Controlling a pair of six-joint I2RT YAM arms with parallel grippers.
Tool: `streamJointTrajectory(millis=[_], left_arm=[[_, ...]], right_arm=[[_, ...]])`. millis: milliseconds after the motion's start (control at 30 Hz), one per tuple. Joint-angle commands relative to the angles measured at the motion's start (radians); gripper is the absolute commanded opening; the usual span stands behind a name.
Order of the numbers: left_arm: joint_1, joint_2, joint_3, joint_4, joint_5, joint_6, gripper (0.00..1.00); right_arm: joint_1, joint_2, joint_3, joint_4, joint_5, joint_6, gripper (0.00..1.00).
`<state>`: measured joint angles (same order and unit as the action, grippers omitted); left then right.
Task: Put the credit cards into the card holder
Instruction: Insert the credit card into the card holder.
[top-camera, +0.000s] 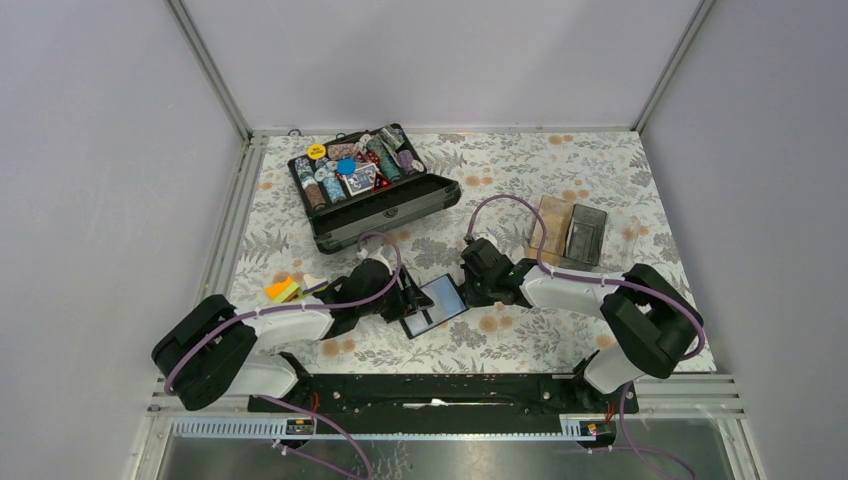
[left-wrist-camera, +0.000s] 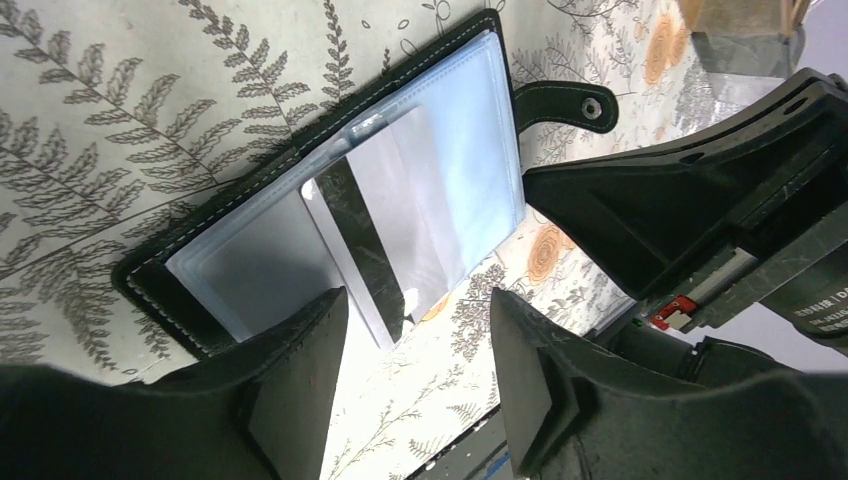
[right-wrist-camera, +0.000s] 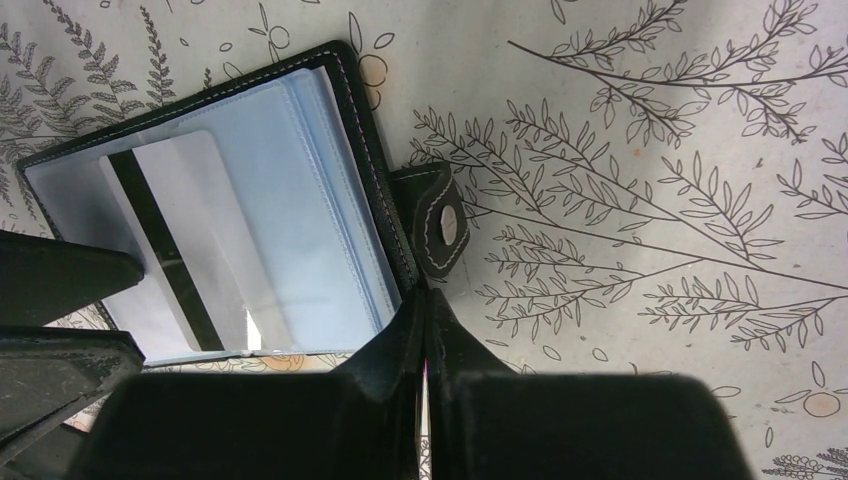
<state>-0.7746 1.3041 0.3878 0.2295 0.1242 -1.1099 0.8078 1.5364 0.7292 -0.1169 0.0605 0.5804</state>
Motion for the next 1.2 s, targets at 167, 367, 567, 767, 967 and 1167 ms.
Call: streamJointTrajectory(millis=[167,367,567,767,967,1167], left_arm=[[-0.026,-0.017,0.038,-0.121,-0.045,0.041,0.57],[-0.039,0.046,0.017,-0.022,-0.020,-0.004,0.54],[-0.051,0.097,0.014,0.037,-0.034,-0.018,0.53],[-0.059,0.119,0.017,0.079,-0.046,-0.018,0.52],[-0.061,0.142,0.020,0.126,-0.059,-0.005,0.51],[-0.068,0.146,0.040,0.148,-0.068,0.007,0.51]], right_arm=[[0.012,0.038,0.003,-0.028,0.002,0.007,0.00],[0.013,0.038,0.003,-0.027,-0.003,0.007,0.00],[0.013,0.033,0.002,-0.030,-0.003,0.009,0.00],[0.013,0.037,0.003,-0.031,-0.006,0.010,0.00],[0.013,0.045,0.003,-0.032,-0.012,0.009,0.00],[0.013,0.054,0.005,-0.031,-0.016,0.013,0.00]])
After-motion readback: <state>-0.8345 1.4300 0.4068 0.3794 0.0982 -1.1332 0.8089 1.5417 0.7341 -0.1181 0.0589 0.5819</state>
